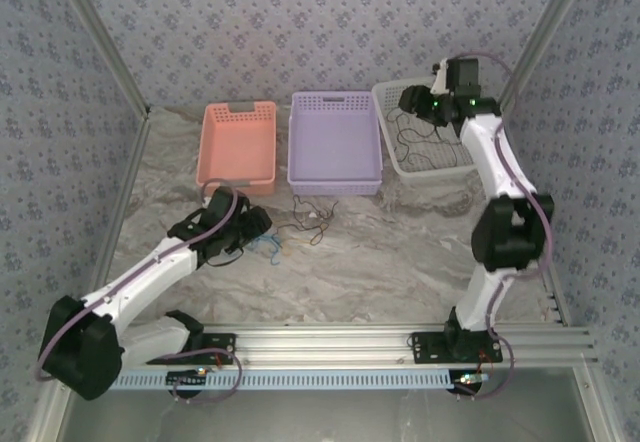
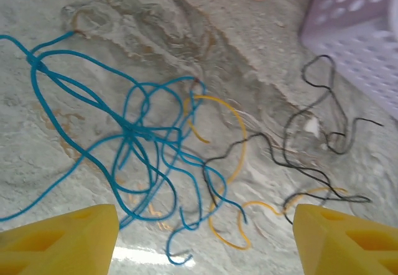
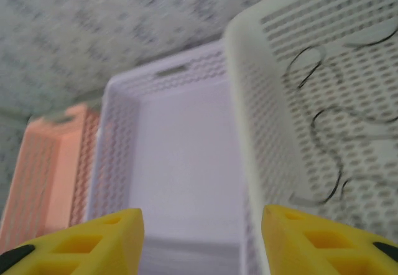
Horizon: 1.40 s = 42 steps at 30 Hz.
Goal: Untangle the cables
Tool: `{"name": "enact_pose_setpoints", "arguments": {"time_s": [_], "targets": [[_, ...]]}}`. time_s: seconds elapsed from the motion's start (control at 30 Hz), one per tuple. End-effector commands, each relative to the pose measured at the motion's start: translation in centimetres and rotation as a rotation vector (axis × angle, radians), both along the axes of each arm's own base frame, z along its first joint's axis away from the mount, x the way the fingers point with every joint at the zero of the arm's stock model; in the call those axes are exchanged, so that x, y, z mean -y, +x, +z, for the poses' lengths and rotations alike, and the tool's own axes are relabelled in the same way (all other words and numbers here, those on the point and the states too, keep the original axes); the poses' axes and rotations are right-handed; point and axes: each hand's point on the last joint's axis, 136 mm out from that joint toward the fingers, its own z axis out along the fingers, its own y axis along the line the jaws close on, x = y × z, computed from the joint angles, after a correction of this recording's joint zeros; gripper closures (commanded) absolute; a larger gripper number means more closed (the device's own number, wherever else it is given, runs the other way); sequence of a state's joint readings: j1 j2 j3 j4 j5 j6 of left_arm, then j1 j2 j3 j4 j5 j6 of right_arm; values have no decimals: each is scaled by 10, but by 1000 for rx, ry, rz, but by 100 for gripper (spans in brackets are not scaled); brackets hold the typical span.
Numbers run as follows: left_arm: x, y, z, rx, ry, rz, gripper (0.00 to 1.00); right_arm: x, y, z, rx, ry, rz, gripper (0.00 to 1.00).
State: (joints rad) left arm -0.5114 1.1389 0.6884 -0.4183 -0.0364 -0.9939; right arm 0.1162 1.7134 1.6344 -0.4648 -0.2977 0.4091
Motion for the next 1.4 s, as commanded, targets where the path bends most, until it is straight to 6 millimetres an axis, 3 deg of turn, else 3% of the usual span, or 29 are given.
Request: {"name": "enact_pose_setpoints", "arguments": {"time_s": [0.0, 0.1, 0.2, 0.3, 0.43, 0.63, 0.8, 1.0, 1.2, 1.37], "targets": [[5, 1, -8, -51, -1, -14, 28, -55, -61, -17, 46, -17, 76, 51], [6, 9, -6, -54, 40, -27, 32, -98, -118, -68, -30, -57, 167, 51], [5, 18, -3, -17, 88, -25, 35, -132, -153, -101, -58, -134, 210, 50], [-2, 24, -8, -2, 154, -11, 37, -162, -168, -118, -63, -155, 250, 47], [-19, 27, -26, -20, 235, 33, 37, -189, -167, -143, -100, -257, 269, 47], [-45, 23, -49, -76, 328, 121, 47, -189, -154, -173, -103, -316, 187, 48], [-81, 15, -55, -95, 365, 216, 58, -165, -140, -190, -123, -349, 88, 50], [-104, 8, -50, -89, 350, 275, 61, -156, -127, -207, -147, -372, -21, 50], [-104, 9, -40, -67, 307, 266, 63, -153, -119, -228, -161, -401, -83, 47], [-99, 11, -38, -65, 286, 250, 64, -159, -106, -234, -98, -399, -76, 47]]}}
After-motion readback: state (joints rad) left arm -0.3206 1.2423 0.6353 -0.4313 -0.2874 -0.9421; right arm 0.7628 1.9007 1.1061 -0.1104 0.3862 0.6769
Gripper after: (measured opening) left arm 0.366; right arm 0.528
